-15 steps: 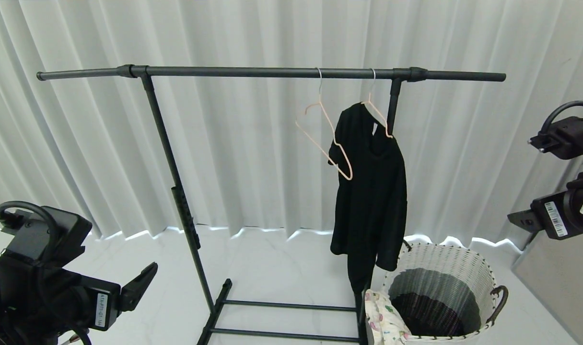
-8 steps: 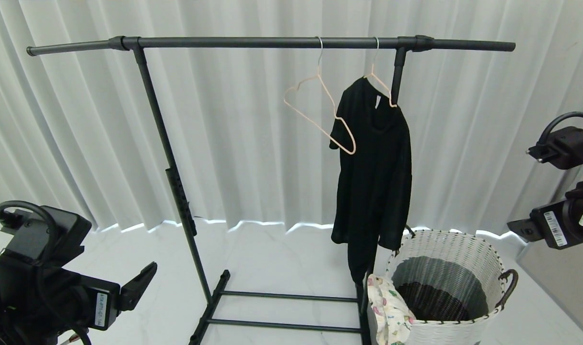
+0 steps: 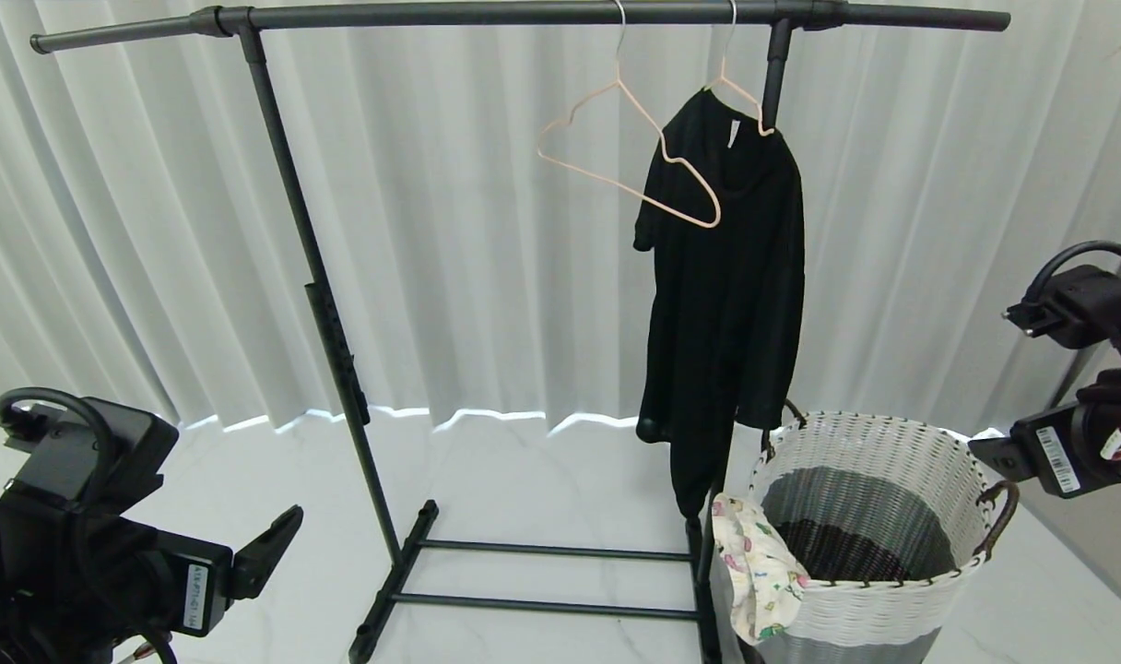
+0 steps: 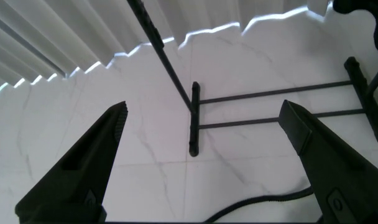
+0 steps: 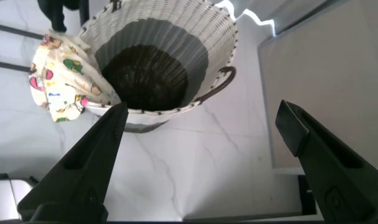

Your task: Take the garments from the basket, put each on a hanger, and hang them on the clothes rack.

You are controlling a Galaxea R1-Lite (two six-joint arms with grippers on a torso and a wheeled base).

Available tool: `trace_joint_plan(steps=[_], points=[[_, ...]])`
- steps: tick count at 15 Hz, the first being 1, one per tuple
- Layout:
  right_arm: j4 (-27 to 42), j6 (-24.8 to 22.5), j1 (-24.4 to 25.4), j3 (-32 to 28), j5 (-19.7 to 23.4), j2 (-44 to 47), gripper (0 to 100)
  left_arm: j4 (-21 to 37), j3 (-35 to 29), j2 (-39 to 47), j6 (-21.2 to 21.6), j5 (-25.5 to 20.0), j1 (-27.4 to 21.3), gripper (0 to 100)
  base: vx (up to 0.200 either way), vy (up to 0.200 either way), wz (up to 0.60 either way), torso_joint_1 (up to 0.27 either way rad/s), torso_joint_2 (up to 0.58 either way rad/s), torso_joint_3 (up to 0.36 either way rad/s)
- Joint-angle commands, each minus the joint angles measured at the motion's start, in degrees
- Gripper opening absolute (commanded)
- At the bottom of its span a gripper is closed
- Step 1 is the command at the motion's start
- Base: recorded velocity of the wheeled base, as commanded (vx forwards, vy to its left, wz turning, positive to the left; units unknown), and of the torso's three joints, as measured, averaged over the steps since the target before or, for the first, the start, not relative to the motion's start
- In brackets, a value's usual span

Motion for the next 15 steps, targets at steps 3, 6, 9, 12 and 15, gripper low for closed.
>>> trace_joint_plan(steps=[3,6,9,12,15], points=[[-3.9,-1.0,-0.2,5.5,0.0,0.5,100,0.0,-0.1,0.6,-0.1,-0.1,-0.1,100,0.000,0.000,0.00,-0.027,0.11,0.072],[-14.4,-2.3,-0.6,14.2,0.3,3.4,100,0.0,-0.4,1.7,-0.1,-0.4,-0.3,100,0.133,0.000,0.00,-0.003,0.01,0.013],[-27.5,-2.6,-0.4,19.9,3.6,10.3,100,0.0,-0.8,3.0,-0.1,-0.4,-0.3,100,0.200,0.000,0.00,0.001,0.00,0.006],[-33.8,-4.8,0.2,22.4,7.2,15.8,100,0.0,-1.9,4.2,-0.1,-0.4,-0.1,100,0.200,0.000,0.00,-0.001,0.00,0.004],[-42.7,-4.8,6.6,30.1,7.6,21.4,100,0.0,-1.8,4.9,-0.1,-0.4,-0.2,100,0.000,0.000,0.00,0.000,0.00,0.000]])
